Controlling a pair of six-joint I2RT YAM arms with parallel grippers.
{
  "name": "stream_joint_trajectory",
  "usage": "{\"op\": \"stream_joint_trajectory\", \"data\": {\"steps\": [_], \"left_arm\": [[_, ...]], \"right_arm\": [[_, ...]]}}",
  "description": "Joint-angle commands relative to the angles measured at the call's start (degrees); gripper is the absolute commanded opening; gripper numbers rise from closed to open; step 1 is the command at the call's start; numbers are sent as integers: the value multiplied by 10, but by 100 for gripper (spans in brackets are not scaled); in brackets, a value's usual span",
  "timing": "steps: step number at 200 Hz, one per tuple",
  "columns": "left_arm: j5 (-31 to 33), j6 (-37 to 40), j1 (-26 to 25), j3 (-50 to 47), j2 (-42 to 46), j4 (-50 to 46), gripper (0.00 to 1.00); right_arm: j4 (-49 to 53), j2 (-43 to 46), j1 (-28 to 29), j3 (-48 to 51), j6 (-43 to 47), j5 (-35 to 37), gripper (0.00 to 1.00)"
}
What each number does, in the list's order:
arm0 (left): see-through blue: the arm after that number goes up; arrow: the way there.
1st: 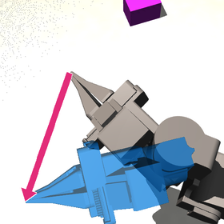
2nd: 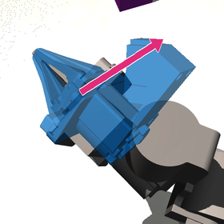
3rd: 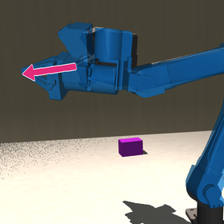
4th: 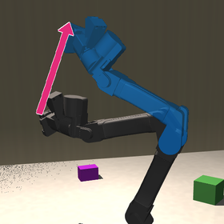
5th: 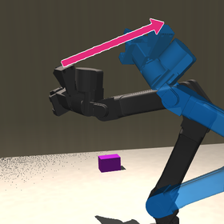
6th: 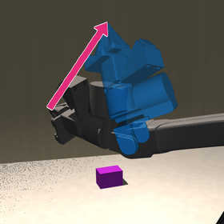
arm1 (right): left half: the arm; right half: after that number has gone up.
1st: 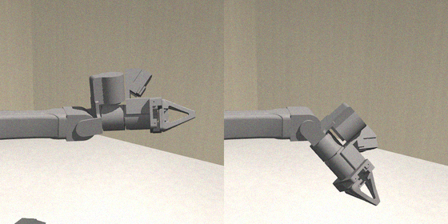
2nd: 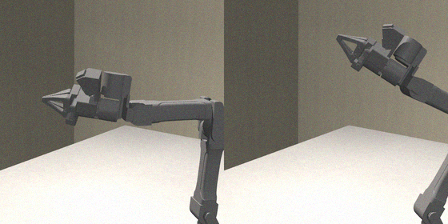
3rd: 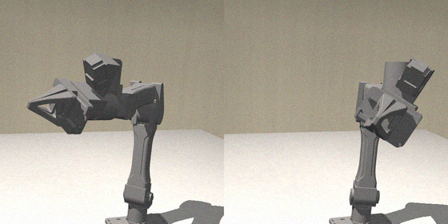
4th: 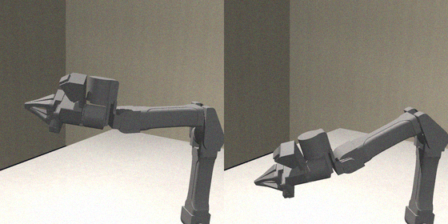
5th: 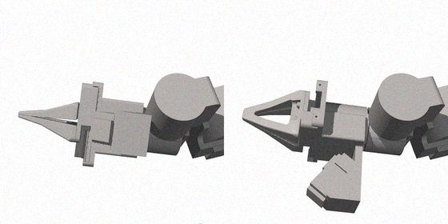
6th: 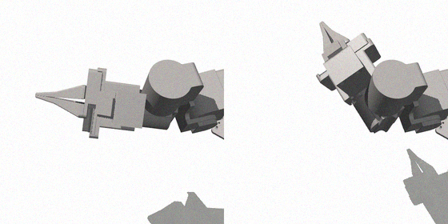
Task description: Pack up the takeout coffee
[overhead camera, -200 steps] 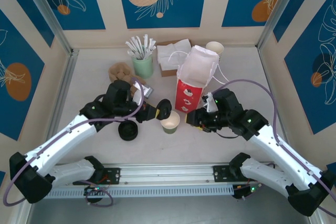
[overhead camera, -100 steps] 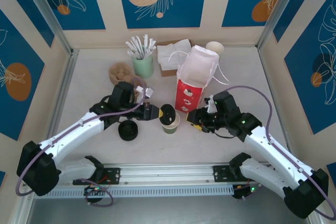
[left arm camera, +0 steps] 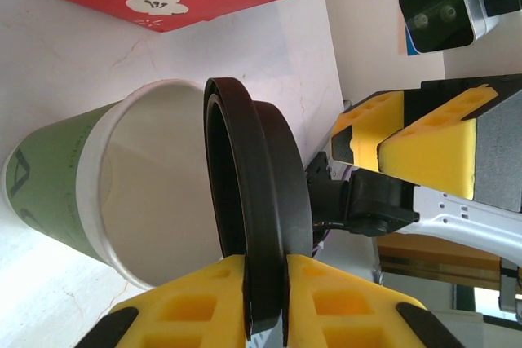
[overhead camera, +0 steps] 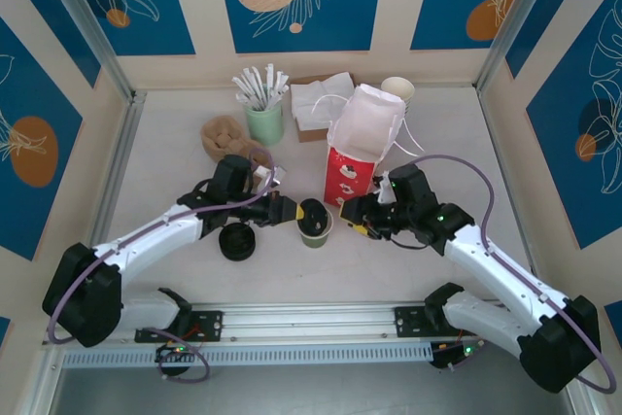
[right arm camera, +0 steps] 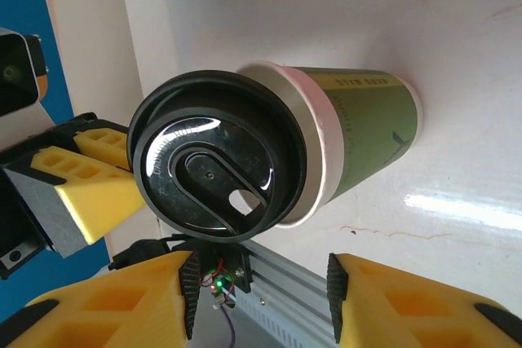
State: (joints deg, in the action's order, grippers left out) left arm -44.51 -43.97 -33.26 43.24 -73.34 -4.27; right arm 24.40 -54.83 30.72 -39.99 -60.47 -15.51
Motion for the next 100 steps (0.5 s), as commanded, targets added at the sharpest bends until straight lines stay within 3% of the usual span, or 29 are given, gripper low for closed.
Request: {"op": "stream_joint_trajectory", "data": {"steps": [1, 100], "left_arm": [[-31, -10, 8, -8, -15, 27, 20], [-17, 12, 12, -16, -29, 2, 34]], "right_arm": [[-23, -14, -2, 8, -6, -18, 48], [-61, -54, 15, 11, -6, -1, 51]]}}
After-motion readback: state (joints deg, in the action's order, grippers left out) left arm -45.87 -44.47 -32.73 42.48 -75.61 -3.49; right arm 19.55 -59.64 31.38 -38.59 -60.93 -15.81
